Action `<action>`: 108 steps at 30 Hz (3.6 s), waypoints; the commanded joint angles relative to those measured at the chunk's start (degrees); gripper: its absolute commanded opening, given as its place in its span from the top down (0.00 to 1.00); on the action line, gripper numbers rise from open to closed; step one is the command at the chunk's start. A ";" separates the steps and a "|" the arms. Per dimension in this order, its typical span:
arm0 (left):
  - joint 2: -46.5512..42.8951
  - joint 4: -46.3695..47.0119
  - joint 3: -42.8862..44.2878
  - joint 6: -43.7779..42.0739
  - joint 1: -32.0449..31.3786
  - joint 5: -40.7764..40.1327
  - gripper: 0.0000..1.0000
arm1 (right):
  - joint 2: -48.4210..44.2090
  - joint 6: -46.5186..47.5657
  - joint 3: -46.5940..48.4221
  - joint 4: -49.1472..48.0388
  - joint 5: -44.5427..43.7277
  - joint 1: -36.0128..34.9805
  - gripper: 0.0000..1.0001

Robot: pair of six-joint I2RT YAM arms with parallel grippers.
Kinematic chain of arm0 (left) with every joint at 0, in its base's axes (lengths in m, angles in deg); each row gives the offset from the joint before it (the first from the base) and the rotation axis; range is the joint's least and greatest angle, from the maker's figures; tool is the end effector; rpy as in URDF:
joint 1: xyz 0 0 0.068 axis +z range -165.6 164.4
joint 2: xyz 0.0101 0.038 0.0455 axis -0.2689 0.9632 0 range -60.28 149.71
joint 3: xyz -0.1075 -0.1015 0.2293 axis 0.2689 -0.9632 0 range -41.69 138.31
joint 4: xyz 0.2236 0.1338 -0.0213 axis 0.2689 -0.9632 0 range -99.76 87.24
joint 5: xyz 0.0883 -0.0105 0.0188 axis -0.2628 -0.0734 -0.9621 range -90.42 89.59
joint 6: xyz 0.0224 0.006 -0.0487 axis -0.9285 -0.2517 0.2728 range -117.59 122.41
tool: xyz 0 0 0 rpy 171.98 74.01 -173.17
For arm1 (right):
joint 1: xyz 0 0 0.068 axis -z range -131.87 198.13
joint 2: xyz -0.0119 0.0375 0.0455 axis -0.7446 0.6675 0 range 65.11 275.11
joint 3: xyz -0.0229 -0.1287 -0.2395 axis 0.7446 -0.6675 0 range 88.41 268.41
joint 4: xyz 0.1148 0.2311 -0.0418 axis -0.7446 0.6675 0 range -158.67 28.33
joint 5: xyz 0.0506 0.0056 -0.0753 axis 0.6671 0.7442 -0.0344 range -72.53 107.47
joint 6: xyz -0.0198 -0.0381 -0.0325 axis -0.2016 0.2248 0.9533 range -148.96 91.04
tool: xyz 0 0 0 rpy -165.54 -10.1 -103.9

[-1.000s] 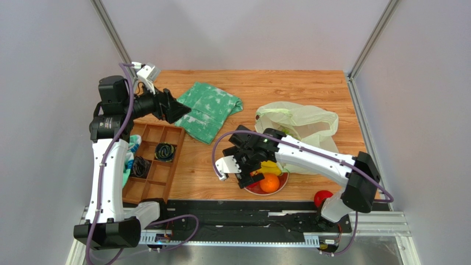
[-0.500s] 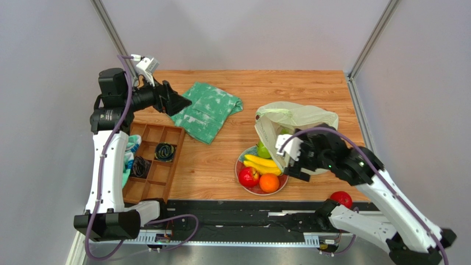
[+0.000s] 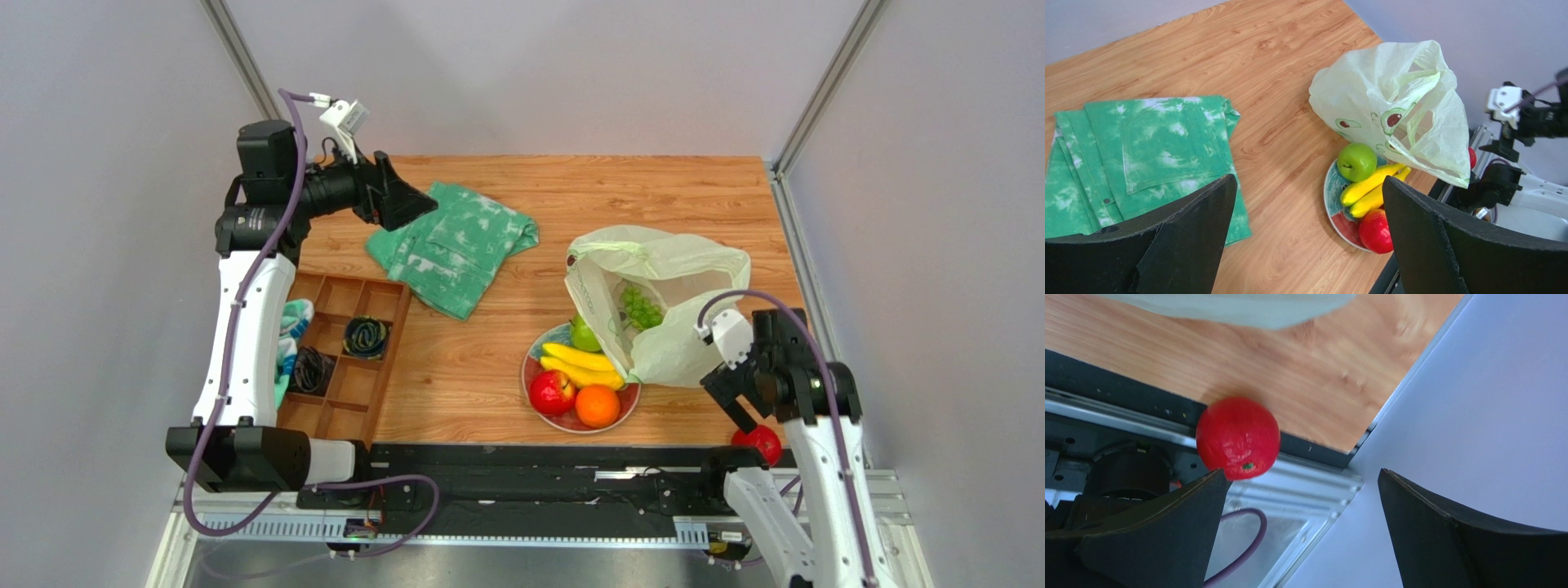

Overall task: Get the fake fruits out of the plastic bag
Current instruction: Pick up the fake fruit from the center of the board, then place the fake fruit on the plate.

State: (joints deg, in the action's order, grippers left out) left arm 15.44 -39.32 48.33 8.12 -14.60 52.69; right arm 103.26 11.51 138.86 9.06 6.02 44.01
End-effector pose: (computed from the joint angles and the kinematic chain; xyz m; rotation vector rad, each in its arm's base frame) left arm 0.2662 -0.0239 0.4518 0.5000 1.8422 -0.9536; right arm 0.0845 -0.0011 0.2885 -0.9916 2.5778 -0.4505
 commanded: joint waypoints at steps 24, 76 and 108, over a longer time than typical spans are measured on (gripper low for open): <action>-3.04 -0.45 -0.81 -3.87 -0.82 -0.81 0.03 | 49.55 -2.84 0.61 6.03 5.12 22.40 0.00; -9.10 -2.55 -3.62 -5.36 1.64 -3.36 0.02 | 48.67 -0.48 50.80 -5.66 37.02 -50.02 0.46; -4.80 -1.41 -1.97 -4.04 -0.28 -1.24 0.02 | 37.01 -15.30 45.69 -22.66 29.64 -45.19 0.00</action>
State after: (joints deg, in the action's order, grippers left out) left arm 7.11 -42.73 42.17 3.49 -12.20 50.30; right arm 150.91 4.67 177.46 -0.99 30.61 -1.28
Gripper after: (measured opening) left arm 0.979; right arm 0.998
